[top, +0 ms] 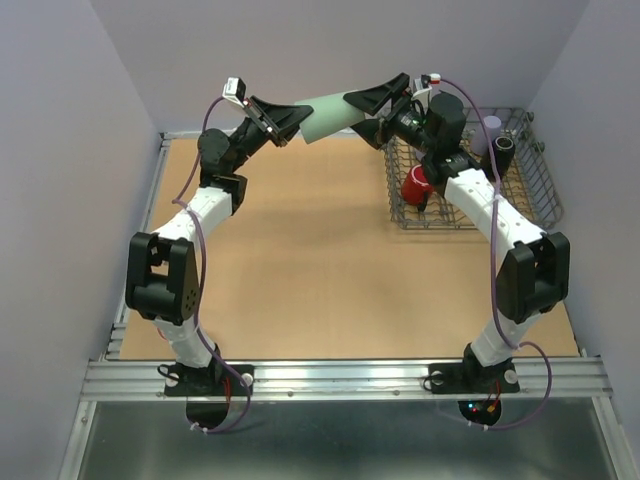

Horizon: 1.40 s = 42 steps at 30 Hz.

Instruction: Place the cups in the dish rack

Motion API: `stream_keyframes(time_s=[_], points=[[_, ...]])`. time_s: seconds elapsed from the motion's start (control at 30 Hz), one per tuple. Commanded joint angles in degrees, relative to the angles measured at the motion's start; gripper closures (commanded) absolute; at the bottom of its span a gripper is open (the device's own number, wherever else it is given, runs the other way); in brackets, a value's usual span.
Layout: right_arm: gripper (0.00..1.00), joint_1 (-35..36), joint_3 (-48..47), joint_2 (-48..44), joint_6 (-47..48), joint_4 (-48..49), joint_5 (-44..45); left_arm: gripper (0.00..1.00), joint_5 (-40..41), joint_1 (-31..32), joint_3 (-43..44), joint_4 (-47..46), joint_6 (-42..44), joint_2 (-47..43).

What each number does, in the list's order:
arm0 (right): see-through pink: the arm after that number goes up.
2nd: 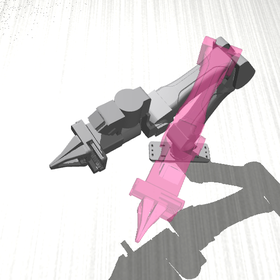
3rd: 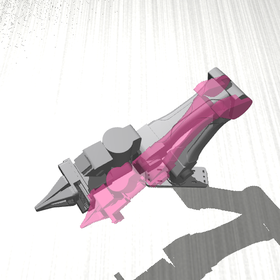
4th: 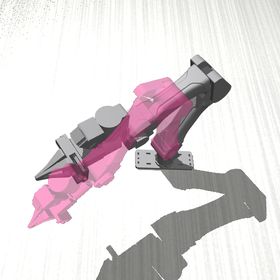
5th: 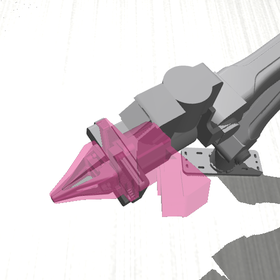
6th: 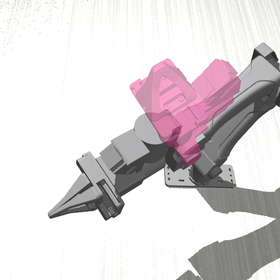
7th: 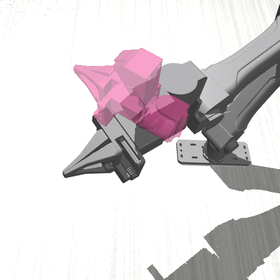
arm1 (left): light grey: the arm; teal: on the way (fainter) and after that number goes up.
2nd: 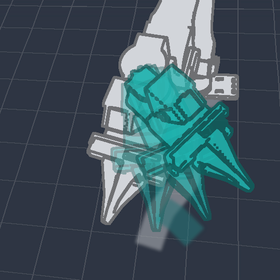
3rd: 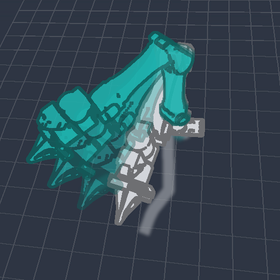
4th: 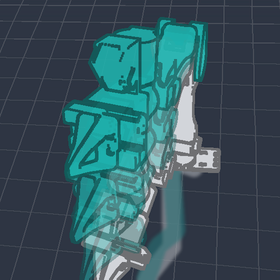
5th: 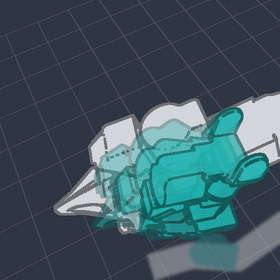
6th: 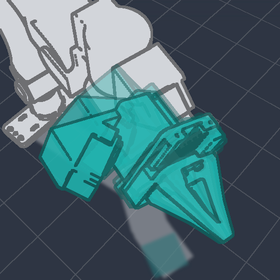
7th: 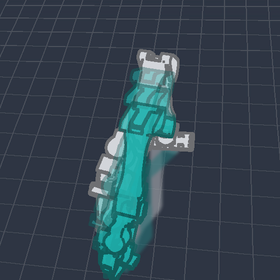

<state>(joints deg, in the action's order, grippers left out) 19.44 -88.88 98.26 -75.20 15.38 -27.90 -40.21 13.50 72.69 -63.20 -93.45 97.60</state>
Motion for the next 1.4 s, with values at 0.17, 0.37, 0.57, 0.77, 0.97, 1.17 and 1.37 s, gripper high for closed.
stream_keyframes(time_s=[0.17, 0.37, 0.57, 0.77, 0.97, 1.17, 1.37], points=[[0.00, 0.9, -5.4, 1.3, 1.2, 0.9, 0.4, 1.00, 2.3, 2.6, 0.2, -10.5, -1.6, 0.2], [0.27, 0.9, -8.2, 3.2, 1.3, 0.9, 0.3, 1.00, 2.4, 3.3, -0.4, -10.6, -1.8, 0.7], [0.75, 0.9, -8.2, 2.9, 1.5, 0.6, 0.5, 1.00, 3.2, 3.3, -1.6, -7.6, -0.2, -0.4], [0.90, 0.7, -6.0, 1.6, 2.9, -0.1, 1.3, 0.66, 1.1, 3.2, -0.7, -3.4, 1.3, -0.2], [1.00, -2.2, -6.8, 1.3, 6.3, -3.5, 1.5, 0.38, -2.2, 1.3, -5.5, 2.4, 5.5, -4.0], [1.00, -9.3, -9.9, 2.6, 11.8, -9.2, 1.8, 0.36, -3.7, -3.0, -15.6, 13.2, 14.2, -11.4], [1.00, -14.3, -19.8, 8.7, 24.6, -21.1, 6.6, 0.36, -4.4, -8.0, -23.7, 23.4, 23.2, -19.7]])
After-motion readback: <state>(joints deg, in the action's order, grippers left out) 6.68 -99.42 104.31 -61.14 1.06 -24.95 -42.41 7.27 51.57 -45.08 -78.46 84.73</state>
